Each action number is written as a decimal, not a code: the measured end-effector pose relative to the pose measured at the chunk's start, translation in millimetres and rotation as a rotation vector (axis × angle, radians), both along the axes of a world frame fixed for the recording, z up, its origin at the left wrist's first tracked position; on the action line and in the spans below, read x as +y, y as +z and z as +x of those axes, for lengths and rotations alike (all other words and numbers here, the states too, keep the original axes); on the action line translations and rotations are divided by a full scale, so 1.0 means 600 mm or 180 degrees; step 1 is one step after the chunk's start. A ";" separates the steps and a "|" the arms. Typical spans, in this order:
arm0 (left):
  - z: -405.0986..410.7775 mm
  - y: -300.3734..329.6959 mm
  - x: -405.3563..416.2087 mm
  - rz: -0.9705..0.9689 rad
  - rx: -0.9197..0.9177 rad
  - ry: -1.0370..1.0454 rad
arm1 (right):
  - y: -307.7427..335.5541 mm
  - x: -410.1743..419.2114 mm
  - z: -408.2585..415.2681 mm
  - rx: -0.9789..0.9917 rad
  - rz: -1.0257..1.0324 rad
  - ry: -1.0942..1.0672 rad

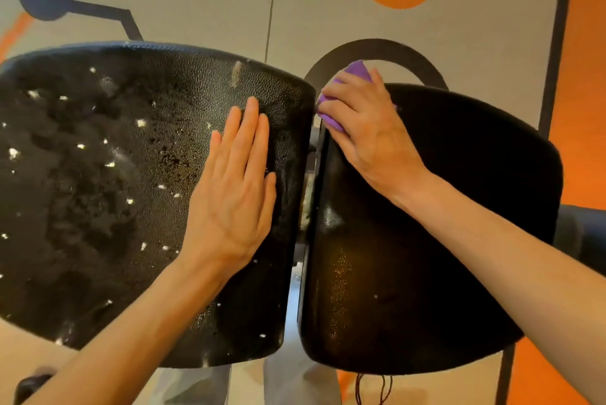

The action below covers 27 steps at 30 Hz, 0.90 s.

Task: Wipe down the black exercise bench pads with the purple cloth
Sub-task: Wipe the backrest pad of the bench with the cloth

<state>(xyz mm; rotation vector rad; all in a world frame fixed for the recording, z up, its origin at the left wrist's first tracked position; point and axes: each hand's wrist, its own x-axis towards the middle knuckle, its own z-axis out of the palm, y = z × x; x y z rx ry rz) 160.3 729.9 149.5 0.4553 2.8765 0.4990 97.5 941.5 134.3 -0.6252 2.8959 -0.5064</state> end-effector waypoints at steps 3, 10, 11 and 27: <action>0.002 -0.009 -0.016 -0.0027 0.0001 -0.0153 | -0.009 -0.020 0.053 0.0080 0.0167 0.0366; 0.008 -0.029 -0.049 -0.0037 -0.0058 -0.0451 | 0.006 -0.031 0.225 -0.0521 0.0631 0.1348; 0.007 -0.030 -0.050 0.0000 -0.0053 -0.0470 | 0.008 -0.027 0.192 -0.0405 0.0735 0.1338; 0.007 -0.036 -0.058 0.0025 0.0156 -0.0580 | 0.033 -0.059 0.285 -0.0772 0.0765 0.1209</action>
